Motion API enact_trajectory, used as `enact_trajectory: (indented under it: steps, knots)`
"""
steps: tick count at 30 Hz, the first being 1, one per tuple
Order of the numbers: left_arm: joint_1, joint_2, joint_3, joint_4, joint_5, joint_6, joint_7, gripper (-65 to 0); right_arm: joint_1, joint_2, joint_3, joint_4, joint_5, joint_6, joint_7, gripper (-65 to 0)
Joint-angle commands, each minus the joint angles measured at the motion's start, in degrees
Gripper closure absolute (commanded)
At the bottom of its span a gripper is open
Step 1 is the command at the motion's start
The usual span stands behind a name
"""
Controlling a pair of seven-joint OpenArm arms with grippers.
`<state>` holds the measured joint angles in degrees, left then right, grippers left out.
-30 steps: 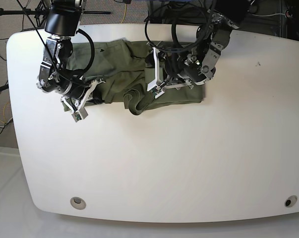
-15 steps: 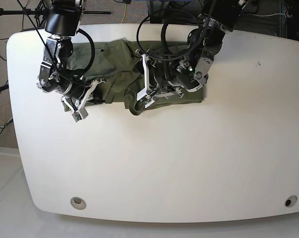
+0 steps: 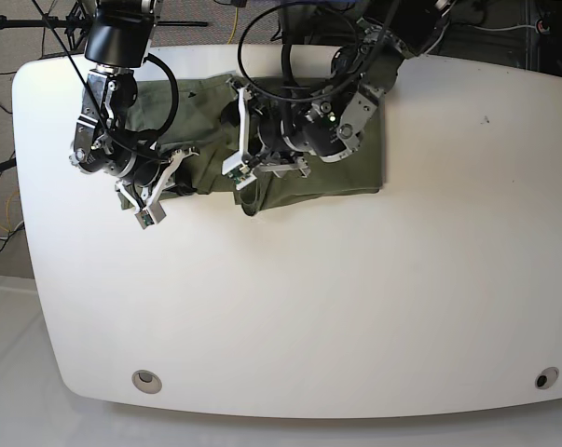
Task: Fold the T-shirt properly
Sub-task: 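Push the folded bundle toward the right gripper with the left gripper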
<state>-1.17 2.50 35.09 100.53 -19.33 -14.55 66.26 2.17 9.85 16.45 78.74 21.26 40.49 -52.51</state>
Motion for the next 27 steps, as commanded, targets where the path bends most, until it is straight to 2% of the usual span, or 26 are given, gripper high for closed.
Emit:
enact_trajectory:
  steps: [1, 8, 14, 27]
  knots:
    - [-0.9, 0.8, 1.3, 0.9, -0.8, -0.1, -2.0, -36.1, -0.5, 0.4, -0.1, -0.4, -3.6, -0.5, -4.3, 0.0]
    - [-0.9, 0.8, 3.2, 1.1, -0.8, -0.1, -2.5, -36.1, -0.5, 0.5, -0.1, -0.4, -3.6, -0.5, -4.3, 0.0]
    - [-2.0, 0.4, 0.1, 2.5, -0.8, -0.1, -2.4, -36.1, -0.4, 0.6, -0.1, -0.4, -3.6, -0.5, -4.3, 0.0]
    - [-3.7, -6.4, -8.3, 5.0, -0.8, -0.1, -2.4, -36.1, 0.0, 0.5, -0.1, -0.4, -3.6, -0.5, -4.3, 0.0]
